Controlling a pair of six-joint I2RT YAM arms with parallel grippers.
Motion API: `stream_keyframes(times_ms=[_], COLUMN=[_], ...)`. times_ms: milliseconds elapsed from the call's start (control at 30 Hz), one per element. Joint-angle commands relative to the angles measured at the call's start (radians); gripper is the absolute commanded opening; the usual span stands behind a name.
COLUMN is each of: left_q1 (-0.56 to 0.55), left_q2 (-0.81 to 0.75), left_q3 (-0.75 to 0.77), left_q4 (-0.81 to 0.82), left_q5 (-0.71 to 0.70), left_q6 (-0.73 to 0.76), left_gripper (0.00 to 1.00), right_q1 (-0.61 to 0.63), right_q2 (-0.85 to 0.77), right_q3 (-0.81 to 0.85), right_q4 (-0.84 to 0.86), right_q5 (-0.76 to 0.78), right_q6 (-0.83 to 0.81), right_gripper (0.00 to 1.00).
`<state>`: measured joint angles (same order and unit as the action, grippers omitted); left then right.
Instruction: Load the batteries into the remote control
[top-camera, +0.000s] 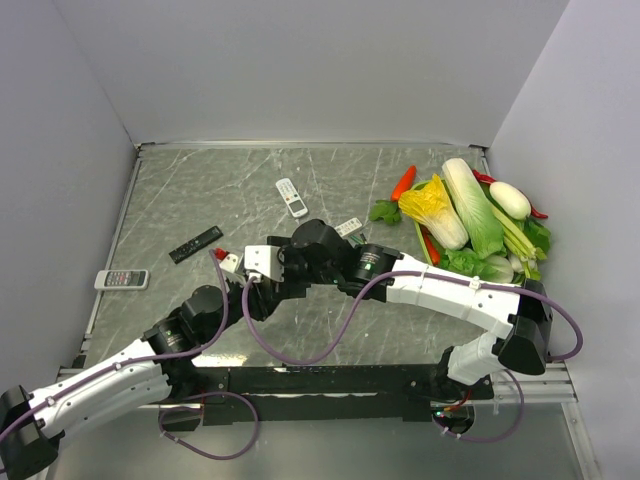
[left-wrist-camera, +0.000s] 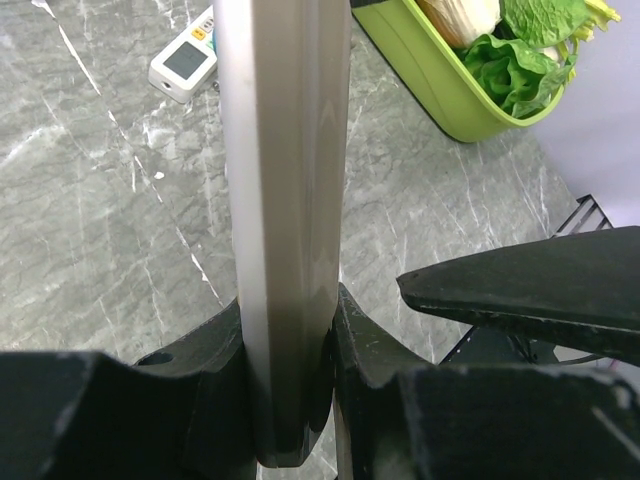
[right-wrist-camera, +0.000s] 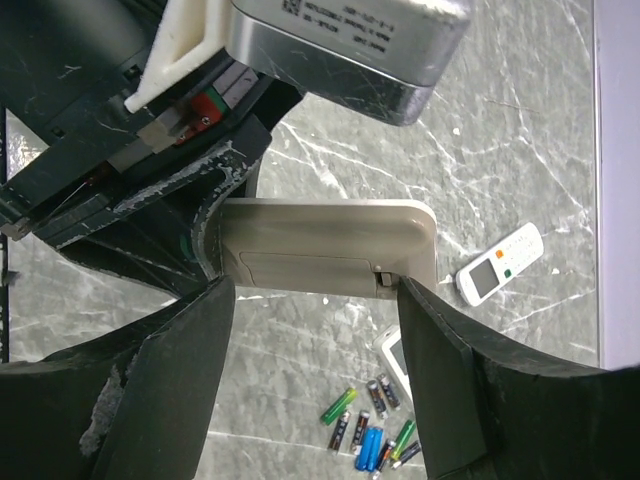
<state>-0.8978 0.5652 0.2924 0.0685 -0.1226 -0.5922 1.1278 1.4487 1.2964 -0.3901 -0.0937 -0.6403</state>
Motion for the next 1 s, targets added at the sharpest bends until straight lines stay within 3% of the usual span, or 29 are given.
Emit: stream_keyframes(times_ms=[0,567,967], left_q1=[-0.003,-0.004,-0.006], left_q2=[-0.019,-0.021,-0.037], left_q3=[0.054,0.057,0.048], left_q4=[0.056,0.090,0.085], left_q5=[-0.006,0.057,0.055], left_q6=[-0.009,0.015,0.011], left_gripper=[0.01,0.01,0.01], right_q1=[0.003,0.001,-0.028], right_q2=[0.015,0.047,0.004], right_q3=[0.017,0.020,-0.040], right_q4=[-0.007,0.013,0.131], right_q5=[0.015,-0.093,-0.008], right_q6=[0.033,0.007,0.063], right_gripper=[0.72,0.72,0.72])
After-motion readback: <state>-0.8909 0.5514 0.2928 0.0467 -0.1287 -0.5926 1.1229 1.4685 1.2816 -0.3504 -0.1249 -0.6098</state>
